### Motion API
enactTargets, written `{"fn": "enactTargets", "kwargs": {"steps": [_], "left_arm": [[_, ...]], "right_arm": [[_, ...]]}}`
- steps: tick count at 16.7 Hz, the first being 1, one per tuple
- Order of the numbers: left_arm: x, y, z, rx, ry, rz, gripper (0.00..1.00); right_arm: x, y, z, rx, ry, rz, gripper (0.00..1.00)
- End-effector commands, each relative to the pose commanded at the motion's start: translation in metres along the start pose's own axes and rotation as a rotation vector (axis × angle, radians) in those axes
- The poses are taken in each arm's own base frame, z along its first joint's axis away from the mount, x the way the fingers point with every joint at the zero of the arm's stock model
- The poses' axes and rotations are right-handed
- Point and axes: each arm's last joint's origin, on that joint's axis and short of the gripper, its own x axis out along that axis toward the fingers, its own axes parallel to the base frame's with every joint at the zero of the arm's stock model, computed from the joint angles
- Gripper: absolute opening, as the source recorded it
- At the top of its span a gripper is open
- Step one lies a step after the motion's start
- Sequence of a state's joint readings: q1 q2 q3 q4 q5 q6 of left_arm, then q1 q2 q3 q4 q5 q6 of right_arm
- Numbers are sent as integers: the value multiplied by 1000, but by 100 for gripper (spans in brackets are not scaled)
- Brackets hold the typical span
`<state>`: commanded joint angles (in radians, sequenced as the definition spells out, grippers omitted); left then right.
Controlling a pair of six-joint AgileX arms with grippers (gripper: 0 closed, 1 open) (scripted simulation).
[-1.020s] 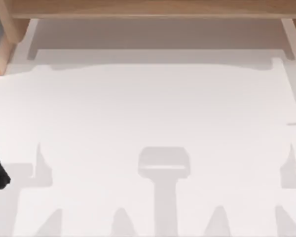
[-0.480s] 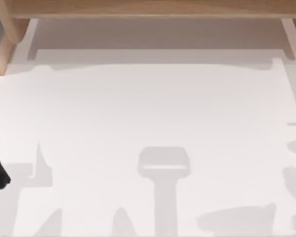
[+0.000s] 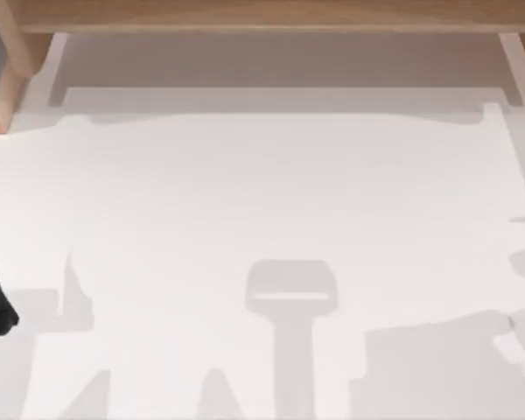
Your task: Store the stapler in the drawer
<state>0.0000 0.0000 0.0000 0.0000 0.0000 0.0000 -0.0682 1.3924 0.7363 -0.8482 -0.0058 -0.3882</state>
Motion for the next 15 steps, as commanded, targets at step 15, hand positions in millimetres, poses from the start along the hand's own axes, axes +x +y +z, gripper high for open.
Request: {"fn": "enactTargets", "kwargs": {"steps": [15], "left_arm": [[0,0,0,0,0,0,100]], "right_arm": [[46,-2,5,-18,46,20,100]]}}
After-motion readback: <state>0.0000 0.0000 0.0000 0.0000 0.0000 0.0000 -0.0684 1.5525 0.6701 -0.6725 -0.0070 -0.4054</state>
